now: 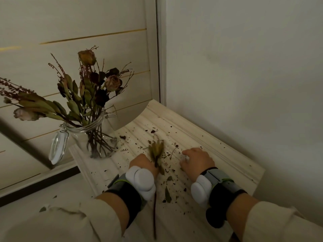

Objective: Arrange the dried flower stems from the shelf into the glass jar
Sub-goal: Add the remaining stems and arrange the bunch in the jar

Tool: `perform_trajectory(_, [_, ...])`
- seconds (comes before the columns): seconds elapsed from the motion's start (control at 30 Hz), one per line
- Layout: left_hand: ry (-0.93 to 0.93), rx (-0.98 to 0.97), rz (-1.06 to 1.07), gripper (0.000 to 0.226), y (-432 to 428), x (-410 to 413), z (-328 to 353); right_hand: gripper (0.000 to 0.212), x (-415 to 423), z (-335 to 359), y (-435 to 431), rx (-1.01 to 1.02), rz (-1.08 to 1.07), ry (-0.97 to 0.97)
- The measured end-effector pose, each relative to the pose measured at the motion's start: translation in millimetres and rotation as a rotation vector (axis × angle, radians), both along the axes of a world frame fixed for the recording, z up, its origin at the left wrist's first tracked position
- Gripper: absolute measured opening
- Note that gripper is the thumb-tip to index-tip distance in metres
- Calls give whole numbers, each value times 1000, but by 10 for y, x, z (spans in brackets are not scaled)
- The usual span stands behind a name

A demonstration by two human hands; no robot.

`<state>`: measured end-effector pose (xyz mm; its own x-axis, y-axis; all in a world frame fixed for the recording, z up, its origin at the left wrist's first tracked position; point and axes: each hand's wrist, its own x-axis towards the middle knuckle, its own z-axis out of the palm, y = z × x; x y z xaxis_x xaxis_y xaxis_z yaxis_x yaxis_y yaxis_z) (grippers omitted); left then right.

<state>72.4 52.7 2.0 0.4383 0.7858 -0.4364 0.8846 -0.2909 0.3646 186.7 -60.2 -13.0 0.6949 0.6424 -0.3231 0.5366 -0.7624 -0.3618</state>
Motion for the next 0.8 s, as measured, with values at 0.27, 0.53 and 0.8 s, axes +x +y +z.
perform_trajectory(0.27, [-44,-103,-54,24,55,-94,59,43,-62,9,-11,-16,-1,-14])
perform_trajectory(0.53, [-256,-264,59,14,15,-202,240,43,-162,73,13,28,-20,-29])
perform_trajectory(0.8, [-464,-439,231,14,89,-354,428,43,-357,237,148,111,15,-39])
